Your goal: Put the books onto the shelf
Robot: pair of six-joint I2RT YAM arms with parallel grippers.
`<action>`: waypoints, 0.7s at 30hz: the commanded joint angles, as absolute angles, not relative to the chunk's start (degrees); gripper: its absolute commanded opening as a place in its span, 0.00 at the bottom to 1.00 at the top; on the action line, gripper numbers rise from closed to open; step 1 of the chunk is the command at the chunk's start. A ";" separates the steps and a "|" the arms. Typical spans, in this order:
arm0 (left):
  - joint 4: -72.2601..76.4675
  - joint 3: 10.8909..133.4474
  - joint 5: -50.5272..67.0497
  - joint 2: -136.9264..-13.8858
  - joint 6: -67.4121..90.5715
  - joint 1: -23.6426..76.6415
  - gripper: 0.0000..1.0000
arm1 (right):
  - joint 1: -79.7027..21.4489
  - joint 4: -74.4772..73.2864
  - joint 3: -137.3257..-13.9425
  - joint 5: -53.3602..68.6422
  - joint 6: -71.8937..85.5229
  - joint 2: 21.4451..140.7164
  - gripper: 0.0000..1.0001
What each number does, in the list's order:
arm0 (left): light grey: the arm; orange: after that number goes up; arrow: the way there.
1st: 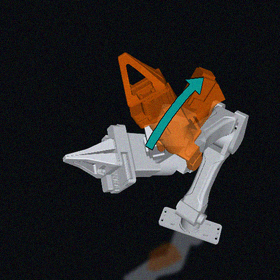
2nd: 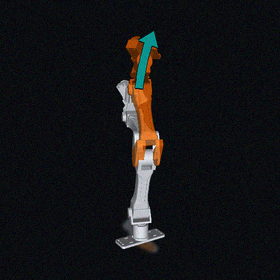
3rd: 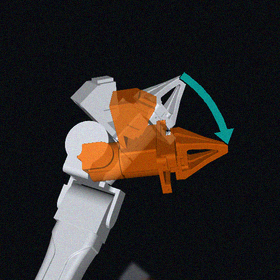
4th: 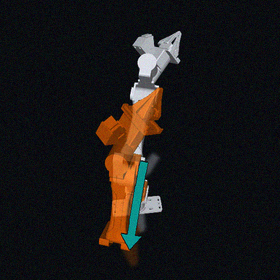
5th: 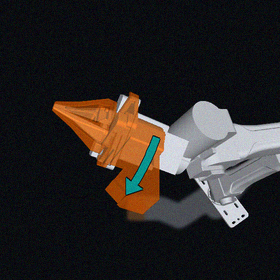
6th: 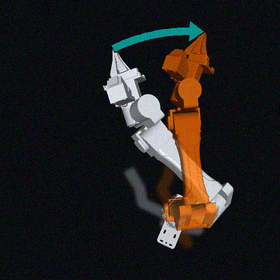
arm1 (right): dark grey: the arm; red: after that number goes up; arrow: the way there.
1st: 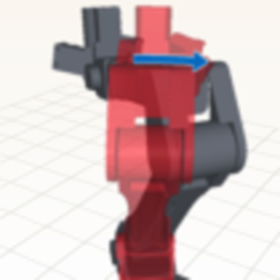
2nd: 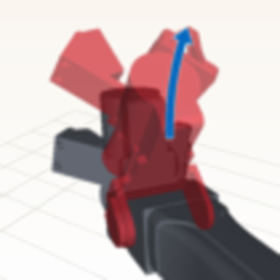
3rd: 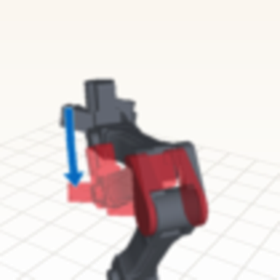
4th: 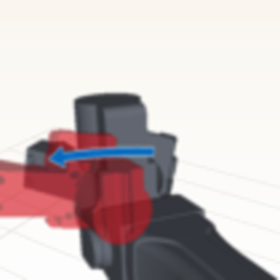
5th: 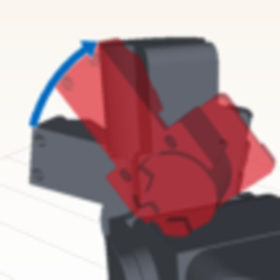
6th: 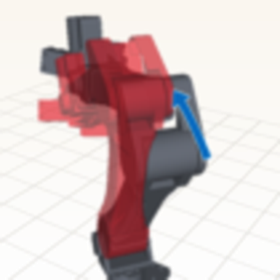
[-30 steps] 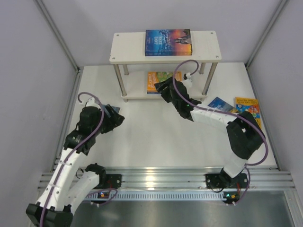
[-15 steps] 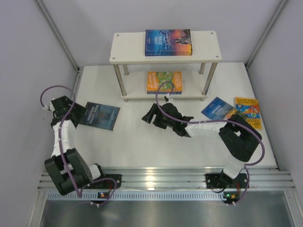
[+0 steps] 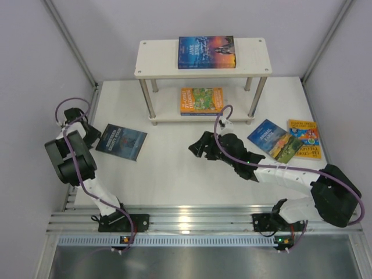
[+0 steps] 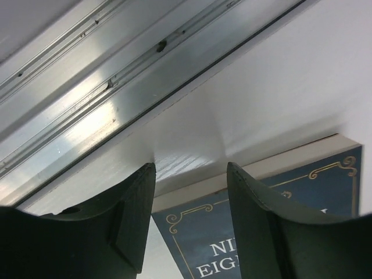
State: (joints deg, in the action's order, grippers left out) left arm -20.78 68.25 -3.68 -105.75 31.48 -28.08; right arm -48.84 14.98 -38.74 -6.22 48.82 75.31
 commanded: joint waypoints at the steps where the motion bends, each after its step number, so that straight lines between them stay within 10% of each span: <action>1: -23.90 68.03 -8.86 -106.79 27.78 -25.76 0.57 | -48.25 17.14 -37.27 -11.06 44.39 73.74 0.81; 21: -26.11 60.54 -16.00 -88.67 27.16 -20.83 0.55 | -48.51 35.25 -48.04 -9.05 50.27 98.86 0.75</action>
